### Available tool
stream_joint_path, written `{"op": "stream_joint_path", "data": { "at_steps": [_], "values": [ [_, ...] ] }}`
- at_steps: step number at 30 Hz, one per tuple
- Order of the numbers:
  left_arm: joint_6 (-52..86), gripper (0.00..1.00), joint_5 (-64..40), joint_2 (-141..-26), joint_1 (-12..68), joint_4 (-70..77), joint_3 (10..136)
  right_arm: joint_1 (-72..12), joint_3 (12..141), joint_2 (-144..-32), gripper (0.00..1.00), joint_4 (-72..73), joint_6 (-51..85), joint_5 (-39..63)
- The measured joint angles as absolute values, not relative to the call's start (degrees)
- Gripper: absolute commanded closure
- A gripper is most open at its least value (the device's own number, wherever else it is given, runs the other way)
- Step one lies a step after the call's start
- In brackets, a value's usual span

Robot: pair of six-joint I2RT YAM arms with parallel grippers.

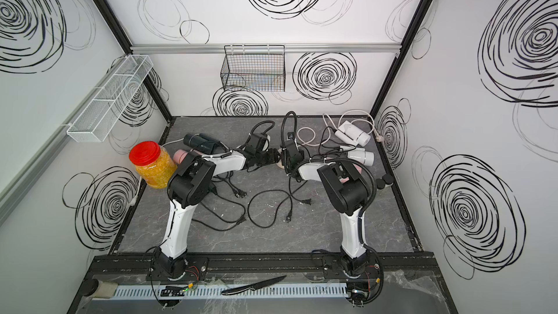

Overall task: Charge the blow dryers
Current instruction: Insert the plug into the socket.

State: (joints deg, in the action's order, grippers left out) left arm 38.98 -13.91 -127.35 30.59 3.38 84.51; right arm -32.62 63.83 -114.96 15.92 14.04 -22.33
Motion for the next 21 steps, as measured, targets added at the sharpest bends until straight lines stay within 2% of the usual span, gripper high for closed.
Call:
{"op": "stream_joint_path", "data": {
  "at_steps": [10, 21],
  "values": [
    [39.0, 0.41, -13.9, -127.3, 30.6, 3.1, 84.5, -32.2, 65.7, -114.7, 0.86, 11.8, 15.6, -19.4],
    [39.0, 0.41, -13.9, -127.1, 30.6, 2.8, 84.5, -32.1, 67.7, -114.3, 0.76, 6.1, 17.0, -15.9]
  ]
}}
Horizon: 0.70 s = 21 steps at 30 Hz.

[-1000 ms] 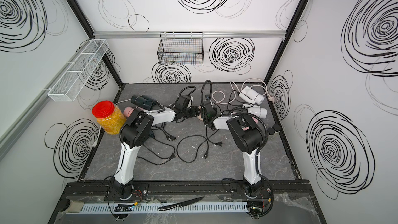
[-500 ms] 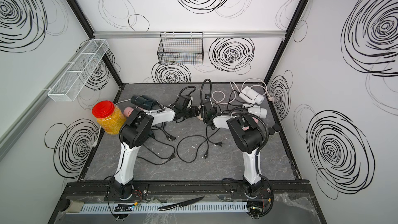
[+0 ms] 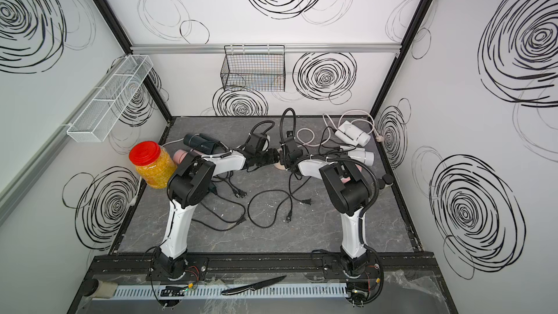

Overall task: Charge the blow dryers
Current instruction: Insert the plug into the socket.

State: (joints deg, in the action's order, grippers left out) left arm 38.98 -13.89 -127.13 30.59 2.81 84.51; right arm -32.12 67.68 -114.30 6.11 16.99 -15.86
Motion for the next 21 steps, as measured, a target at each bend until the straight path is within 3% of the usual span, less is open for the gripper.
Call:
{"op": "stream_joint_path", "data": {
  "at_steps": [5, 14, 21],
  "values": [
    [39.0, 0.41, -13.9, -127.1, 30.6, 2.6, 84.5, -31.8, 68.9, -114.1, 0.73, 2.7, 17.0, -14.6],
    [39.0, 0.41, -13.9, -127.0, 30.6, 2.6, 84.4, -30.2, 72.6, -113.2, 0.53, -7.2, 16.2, -9.0],
    [39.0, 0.41, -13.9, -126.9, 30.5, 2.5, 84.4, -29.6, 72.9, -110.8, 0.57, -13.9, 15.6, -6.9]
  ]
}}
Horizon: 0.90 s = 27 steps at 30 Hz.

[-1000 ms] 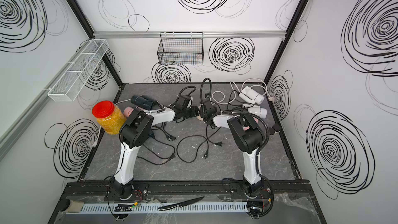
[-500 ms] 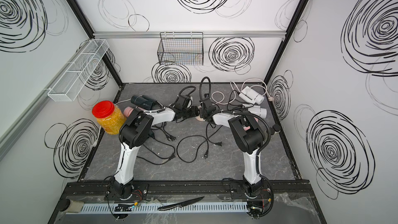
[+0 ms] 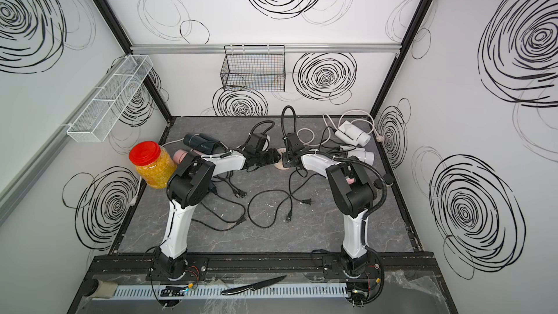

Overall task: Charge the blow dryers
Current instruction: Insert the plug into the socket.

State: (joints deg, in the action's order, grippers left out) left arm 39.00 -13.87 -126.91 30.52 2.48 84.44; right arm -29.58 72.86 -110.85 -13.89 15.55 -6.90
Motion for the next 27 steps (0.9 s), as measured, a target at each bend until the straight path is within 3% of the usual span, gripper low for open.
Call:
{"op": "stream_joint_path", "data": {
  "at_steps": [27],
  "values": [
    [39.0, 0.42, -13.9, -126.0, 30.3, 2.2, 84.3, -28.0, 87.8, -117.0, 0.71, -25.8, 17.0, -5.3]
  ]
}}
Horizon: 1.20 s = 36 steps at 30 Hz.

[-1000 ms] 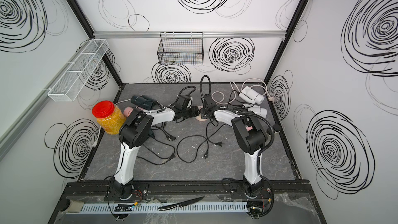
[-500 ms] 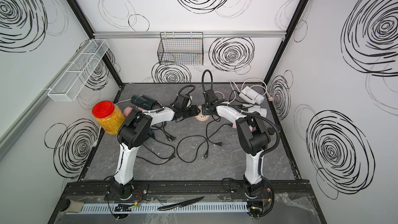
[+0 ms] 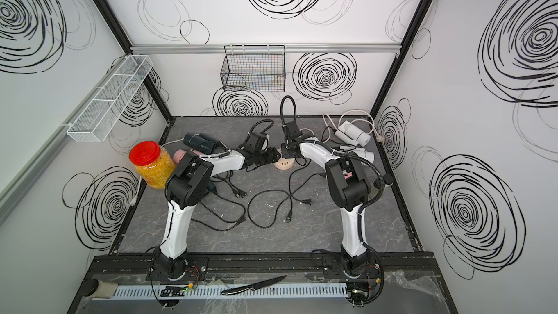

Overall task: Charge the blow dryers
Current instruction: Insert the plug into the socket.

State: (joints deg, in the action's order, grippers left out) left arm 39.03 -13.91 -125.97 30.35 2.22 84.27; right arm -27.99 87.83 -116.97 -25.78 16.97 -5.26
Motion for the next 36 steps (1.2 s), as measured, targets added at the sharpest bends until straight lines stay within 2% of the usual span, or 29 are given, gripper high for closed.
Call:
{"op": "stream_joint_path", "data": {
  "at_steps": [9, 21, 36],
  "values": [
    [39.0, 0.43, -13.9, -126.0, 30.3, 2.2, 84.3, -28.0, 88.0, -117.1, 0.74, -26.2, 17.0, -6.3],
    [39.0, 0.43, -14.0, -126.0, 30.3, 2.2, 84.3, -28.1, 88.1, -117.3, 0.89, -26.0, 16.9, -6.3],
    [39.0, 0.43, -14.0, -126.0, 30.3, 2.2, 84.2, -28.0, 88.9, -118.3, 0.92, -25.5, 17.1, -6.3]
  ]
}}
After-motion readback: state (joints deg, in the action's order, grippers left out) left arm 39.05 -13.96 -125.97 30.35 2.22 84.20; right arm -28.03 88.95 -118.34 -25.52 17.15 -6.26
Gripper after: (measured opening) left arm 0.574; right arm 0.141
